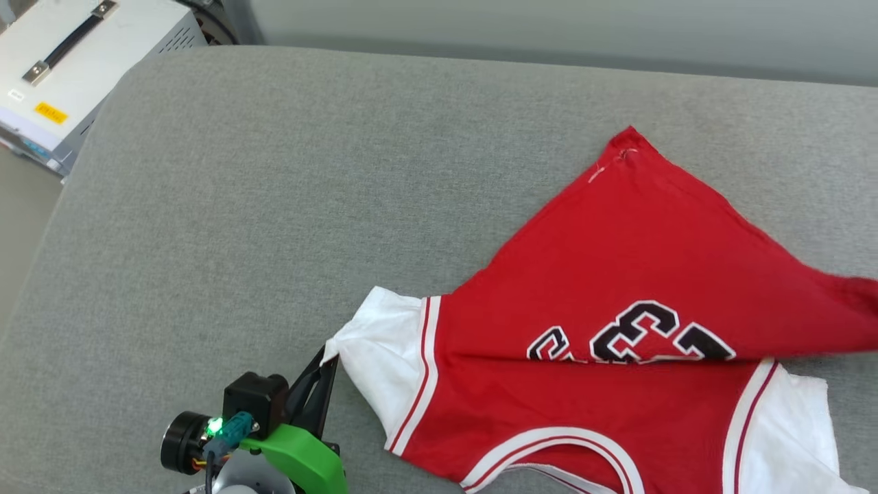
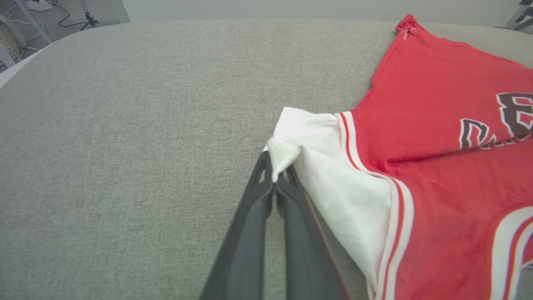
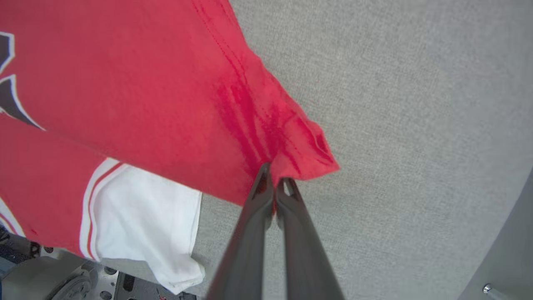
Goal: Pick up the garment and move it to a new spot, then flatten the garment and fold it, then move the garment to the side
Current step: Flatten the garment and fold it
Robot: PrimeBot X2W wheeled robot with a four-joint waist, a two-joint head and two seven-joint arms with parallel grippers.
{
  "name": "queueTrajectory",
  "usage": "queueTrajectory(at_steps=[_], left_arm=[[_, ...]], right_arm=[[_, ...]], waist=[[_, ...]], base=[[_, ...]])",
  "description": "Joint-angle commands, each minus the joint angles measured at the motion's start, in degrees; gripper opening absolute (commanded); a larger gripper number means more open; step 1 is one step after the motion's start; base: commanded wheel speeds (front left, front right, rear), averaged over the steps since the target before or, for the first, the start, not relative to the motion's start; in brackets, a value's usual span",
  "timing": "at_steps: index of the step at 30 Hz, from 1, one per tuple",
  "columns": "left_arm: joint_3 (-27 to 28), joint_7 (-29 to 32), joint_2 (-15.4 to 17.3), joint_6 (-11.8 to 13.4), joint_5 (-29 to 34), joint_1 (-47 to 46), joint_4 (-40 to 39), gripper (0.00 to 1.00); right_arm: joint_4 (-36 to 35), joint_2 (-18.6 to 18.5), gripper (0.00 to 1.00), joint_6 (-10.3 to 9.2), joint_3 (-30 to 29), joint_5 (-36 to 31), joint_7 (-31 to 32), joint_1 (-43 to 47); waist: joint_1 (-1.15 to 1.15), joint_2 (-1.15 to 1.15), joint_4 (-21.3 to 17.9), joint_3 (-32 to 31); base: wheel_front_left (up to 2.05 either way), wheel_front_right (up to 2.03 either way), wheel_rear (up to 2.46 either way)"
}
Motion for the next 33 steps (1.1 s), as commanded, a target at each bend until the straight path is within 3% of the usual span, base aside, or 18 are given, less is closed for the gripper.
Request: queueTrajectory(at_steps=[1, 8, 15, 20, 21, 22, 33], left_arm=[[0.5, -0.2, 0.5, 0.3, -0.9, 1.0, 0.0, 0.0], [1.0, -0.3, 0.9, 0.2, -1.2, 2.4, 0.1, 0.0], [1.4, -0.3, 0.8, 0.0, -1.2, 2.6, 0.6, 0.0], [1.7, -0.4, 0.6, -0.2, -1.0, 2.8, 1.1, 0.0], [1.7, -0.4, 0.5, -0.2, -1.0, 2.8, 1.2, 0.0], [1.7, -0.4, 0.5, -0.2, -1.0, 2.9, 1.3, 0.0], [1.7, -0.4, 0.4, -0.5, -0.6, 2.9, 1.3, 0.0]], right_arm=[[-0.5, -0.8, 0.0, -0.03, 0.0, 0.9, -1.1, 3.1], [-0.9, -1.8, 0.0, -0.03, -0.8, 3.7, -5.6, 17.0], [2.1, 3.0, 0.0, -0.03, -1.6, 5.2, -10.3, 27.7], [3.4, 6.7, 0.0, -0.03, -3.1, 4.7, -12.8, 30.0], [3.6, 7.2, 0.96, -0.03, -4.0, 4.6, -13.7, 29.9], [3.8, 7.5, 1.0, -0.03, -4.9, 4.4, -14.5, 29.8], [-3.4, 4.3, 1.0, -0.03, -20.1, 1.8, -23.7, 26.3]], waist=[[0.01, 0.24, -2.5, -2.6], [0.01, 0.24, -3.4, -3.4], [0.01, 0.24, -3.7, -3.2], [0.01, 0.24, -4.3, -3.1], [0.01, 0.24, -4.5, -3.2], [0.01, 0.24, -4.6, -3.3], [0.01, 0.24, -4.2, -4.3]], base=[[0.0, 0.0, 0.0], [0.0, 0.0, 0.0], [0.0, 0.0, 0.0], [0.0, 0.0, 0.0], [0.0, 0.0, 0.0], [0.0, 0.0, 0.0], [0.0, 0.0, 0.0]])
